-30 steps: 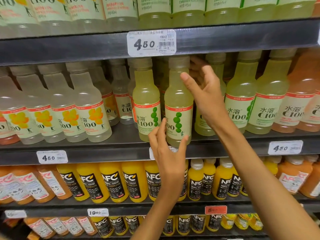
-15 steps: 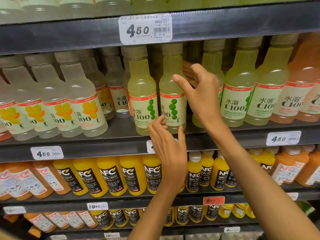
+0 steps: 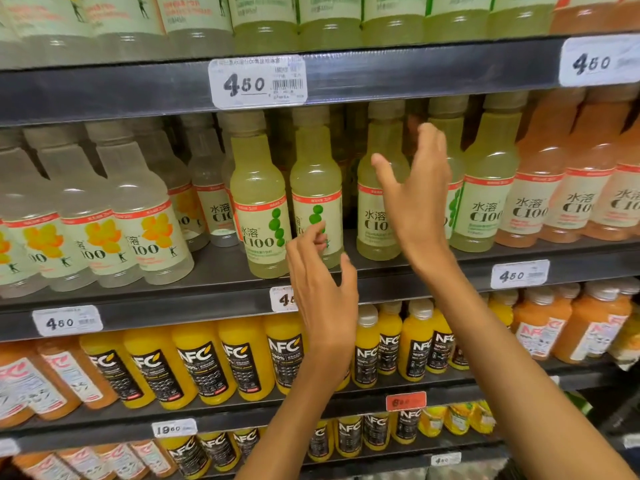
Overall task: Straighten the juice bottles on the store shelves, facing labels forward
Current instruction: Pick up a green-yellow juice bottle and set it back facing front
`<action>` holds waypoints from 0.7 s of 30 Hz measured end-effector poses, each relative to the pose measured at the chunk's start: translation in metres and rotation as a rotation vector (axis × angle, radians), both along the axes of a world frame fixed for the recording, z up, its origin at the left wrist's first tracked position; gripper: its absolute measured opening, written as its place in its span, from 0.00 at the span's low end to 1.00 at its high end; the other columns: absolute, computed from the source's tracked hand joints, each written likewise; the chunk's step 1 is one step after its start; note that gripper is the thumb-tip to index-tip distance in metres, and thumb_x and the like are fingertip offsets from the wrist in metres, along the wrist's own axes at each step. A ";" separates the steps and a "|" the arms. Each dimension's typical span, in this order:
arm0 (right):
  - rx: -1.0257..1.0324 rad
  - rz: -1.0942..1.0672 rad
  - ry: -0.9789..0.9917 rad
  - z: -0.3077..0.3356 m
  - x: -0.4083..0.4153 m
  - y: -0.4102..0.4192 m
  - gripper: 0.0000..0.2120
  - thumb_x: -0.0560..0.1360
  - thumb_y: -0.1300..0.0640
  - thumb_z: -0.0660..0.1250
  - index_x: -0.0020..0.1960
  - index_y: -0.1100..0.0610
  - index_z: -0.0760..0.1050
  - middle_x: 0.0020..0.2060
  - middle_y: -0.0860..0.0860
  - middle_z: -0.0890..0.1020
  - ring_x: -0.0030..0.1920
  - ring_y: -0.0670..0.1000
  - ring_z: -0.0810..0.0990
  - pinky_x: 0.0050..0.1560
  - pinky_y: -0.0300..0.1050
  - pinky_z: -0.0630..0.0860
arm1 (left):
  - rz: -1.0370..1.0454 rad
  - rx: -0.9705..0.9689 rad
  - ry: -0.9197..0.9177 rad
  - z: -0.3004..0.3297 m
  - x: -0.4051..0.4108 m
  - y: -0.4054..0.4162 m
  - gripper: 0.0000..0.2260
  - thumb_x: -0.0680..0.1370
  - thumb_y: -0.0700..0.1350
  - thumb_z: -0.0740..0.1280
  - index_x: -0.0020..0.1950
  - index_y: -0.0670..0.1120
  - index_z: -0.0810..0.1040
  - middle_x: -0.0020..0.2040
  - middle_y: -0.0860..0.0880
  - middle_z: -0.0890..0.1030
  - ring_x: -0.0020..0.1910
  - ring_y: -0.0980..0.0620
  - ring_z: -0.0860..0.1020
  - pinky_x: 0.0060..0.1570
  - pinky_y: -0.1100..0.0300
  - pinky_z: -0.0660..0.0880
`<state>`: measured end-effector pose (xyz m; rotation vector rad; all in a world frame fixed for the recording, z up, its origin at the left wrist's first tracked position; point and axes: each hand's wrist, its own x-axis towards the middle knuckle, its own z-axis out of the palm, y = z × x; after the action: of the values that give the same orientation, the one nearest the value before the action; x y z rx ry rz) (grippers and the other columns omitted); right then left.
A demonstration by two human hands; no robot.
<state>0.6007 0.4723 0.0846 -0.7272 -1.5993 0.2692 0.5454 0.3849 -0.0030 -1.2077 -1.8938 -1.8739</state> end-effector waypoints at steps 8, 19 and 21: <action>-0.058 -0.015 -0.139 0.004 -0.007 0.003 0.19 0.74 0.59 0.69 0.58 0.64 0.64 0.49 0.52 0.64 0.47 0.47 0.64 0.49 0.35 0.69 | -0.193 -0.137 0.059 0.001 0.006 0.004 0.22 0.77 0.37 0.65 0.69 0.48 0.66 0.61 0.53 0.70 0.61 0.59 0.70 0.63 0.60 0.70; -0.087 0.429 0.026 0.004 0.028 -0.038 0.21 0.75 0.59 0.69 0.64 0.63 0.68 0.57 0.56 0.74 0.56 0.49 0.75 0.56 0.37 0.74 | -0.404 -0.213 -0.035 0.001 0.011 -0.007 0.34 0.74 0.48 0.72 0.74 0.52 0.58 0.71 0.55 0.65 0.68 0.58 0.66 0.67 0.60 0.68; -0.118 0.515 0.102 0.008 0.036 -0.048 0.19 0.75 0.59 0.69 0.62 0.63 0.70 0.53 0.54 0.78 0.53 0.48 0.78 0.52 0.38 0.76 | -0.440 -0.201 -0.074 0.000 0.013 -0.012 0.34 0.73 0.48 0.72 0.74 0.51 0.58 0.70 0.53 0.68 0.67 0.56 0.68 0.65 0.53 0.71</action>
<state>0.6370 0.4241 0.0921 -0.3699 -1.6628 0.7680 0.5587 0.3725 -0.0026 -1.7637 -2.0211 -1.9876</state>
